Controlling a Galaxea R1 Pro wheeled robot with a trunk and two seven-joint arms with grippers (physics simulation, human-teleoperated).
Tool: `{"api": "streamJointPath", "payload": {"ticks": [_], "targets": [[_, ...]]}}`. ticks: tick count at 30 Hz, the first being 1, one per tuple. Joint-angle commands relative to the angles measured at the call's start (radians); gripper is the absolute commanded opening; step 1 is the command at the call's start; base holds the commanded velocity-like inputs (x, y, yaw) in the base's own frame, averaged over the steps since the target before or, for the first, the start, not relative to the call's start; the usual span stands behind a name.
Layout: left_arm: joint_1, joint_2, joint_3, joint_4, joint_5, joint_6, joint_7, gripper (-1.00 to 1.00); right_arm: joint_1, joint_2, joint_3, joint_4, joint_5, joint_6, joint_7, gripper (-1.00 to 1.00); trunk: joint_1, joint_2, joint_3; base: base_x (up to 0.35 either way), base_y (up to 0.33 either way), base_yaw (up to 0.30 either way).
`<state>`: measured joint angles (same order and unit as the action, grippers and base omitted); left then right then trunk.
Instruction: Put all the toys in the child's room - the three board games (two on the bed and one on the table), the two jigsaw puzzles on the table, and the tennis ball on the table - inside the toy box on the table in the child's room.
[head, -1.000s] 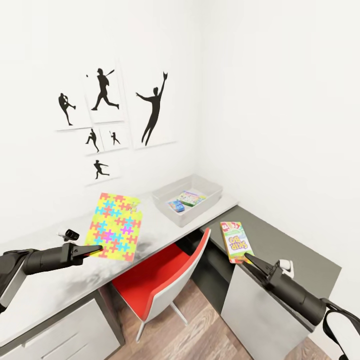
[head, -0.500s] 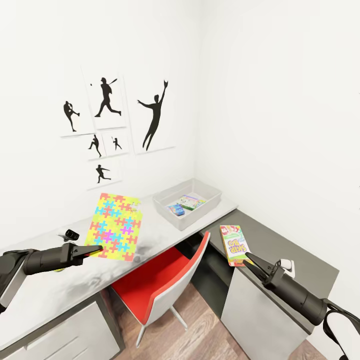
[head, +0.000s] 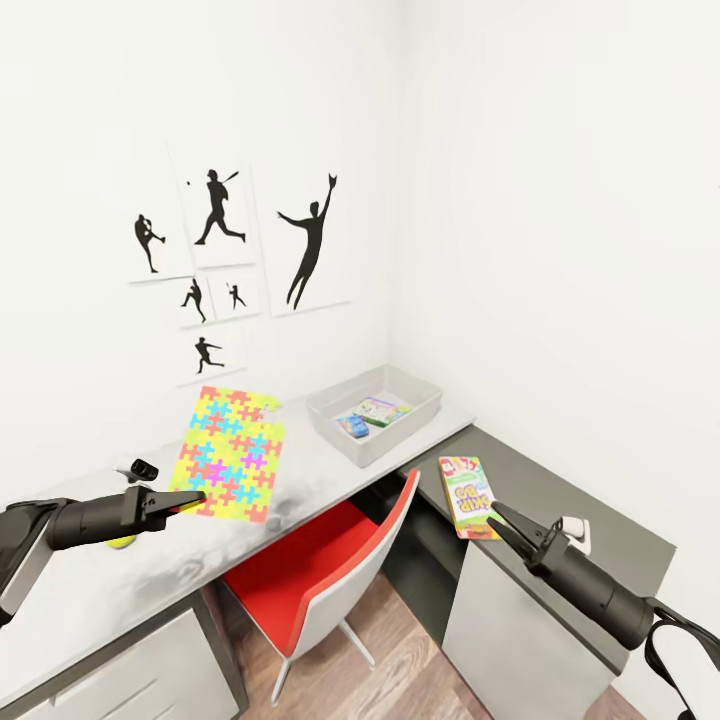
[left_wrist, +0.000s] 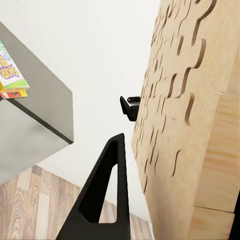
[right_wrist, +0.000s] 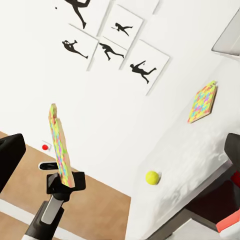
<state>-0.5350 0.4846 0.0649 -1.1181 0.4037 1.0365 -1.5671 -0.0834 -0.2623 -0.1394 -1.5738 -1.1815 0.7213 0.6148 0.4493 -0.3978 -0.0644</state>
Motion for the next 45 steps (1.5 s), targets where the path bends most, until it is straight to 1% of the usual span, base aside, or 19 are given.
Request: {"api": "streamJointPath", "payload": {"ticks": [1,12,25,32,45], "targets": [[-0.001,0.000,0.000,0.000,0.000,0.011,-0.004,-1.00,-0.001,0.000,-0.001,0.000,-0.004,0.006,0.000,1.00,0.001,-0.002,-0.001,0.000,0.000,0.000],[-0.001,0.002,0.001,0.000,0.001,0.011,-0.004,-1.00,-0.001,0.000,-0.001,0.000,-0.004,0.003,-0.001,1.00,0.001,-0.002,0.016,0.000,0.000,0.011],[0.000,0.002,0.002,0.000,0.001,0.011,-0.004,-1.00,-0.001,0.000,-0.004,0.000,-0.004,0.001,-0.006,1.00,0.001,-0.002,0.017,0.000,0.000,-0.009],[0.000,0.002,0.002,0.000,0.002,0.011,-0.004,-1.00,-0.001,0.000,-0.005,0.000,-0.004,0.002,-0.005,1.00,0.001,-0.002,0.017,0.064,0.000,-0.226],[0.000,0.002,0.002,0.001,0.003,0.011,-0.004,-1.00,-0.001,0.000,-0.003,0.000,-0.004,0.002,-0.005,1.00,0.001,-0.002,0.017,0.274,0.000,-0.276]]}}
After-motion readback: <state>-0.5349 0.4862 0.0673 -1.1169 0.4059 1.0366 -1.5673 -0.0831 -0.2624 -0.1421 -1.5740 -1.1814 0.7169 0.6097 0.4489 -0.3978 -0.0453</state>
